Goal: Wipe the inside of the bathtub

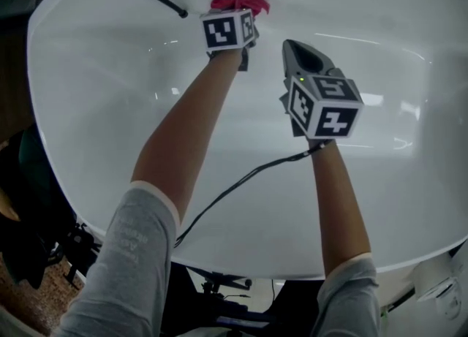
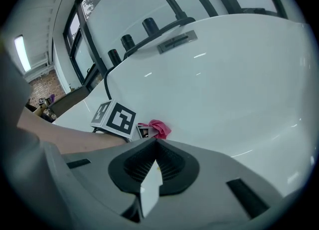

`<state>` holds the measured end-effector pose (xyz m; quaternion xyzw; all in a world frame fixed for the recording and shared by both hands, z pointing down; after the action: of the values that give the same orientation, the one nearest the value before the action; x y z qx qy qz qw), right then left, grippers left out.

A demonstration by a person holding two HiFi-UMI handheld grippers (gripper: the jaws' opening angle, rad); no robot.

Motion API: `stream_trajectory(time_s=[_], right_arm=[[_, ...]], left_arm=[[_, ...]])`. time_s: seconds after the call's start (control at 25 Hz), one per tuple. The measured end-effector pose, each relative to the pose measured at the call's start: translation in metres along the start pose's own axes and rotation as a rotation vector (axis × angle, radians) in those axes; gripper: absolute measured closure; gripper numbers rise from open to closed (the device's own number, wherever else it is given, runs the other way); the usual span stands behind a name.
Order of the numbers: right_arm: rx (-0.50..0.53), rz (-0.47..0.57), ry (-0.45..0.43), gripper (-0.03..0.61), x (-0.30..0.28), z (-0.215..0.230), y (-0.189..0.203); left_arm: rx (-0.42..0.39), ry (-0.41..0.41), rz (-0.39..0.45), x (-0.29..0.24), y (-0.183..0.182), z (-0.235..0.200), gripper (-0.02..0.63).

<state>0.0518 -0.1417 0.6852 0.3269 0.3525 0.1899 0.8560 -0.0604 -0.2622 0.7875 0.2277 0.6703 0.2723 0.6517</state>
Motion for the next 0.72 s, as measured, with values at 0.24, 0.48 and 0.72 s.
stream_trajectory(time_s=[0.24, 0.48, 0.72], right_arm=[[-0.009, -0.021, 0.015, 0.569, -0.014, 0.015, 0.021], [-0.017, -0.03, 0.013, 0.569, -0.032, 0.018, 0.039], [-0.028, -0.061, 0.054, 0.569, -0.044, 0.027, 0.056]], left_arm=[[-0.014, 0.009, -0.049, -0.025, 0.04, 0.003, 0.528], [-0.02, 0.012, -0.079, -0.049, 0.066, -0.004, 0.528], [-0.042, 0.005, -0.132, -0.07, 0.089, -0.008, 0.526]])
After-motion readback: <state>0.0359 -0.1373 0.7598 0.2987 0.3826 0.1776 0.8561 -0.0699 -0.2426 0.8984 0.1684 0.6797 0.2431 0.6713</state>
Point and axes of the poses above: the fingertips, and each gripper's own axes: x backward along the fingers, z to its right, y out of its underside, the point moved 2 cm from there along x, backward along the fingers, and after that the axes turned 15 degrees about -y, right-handed, at the moved point
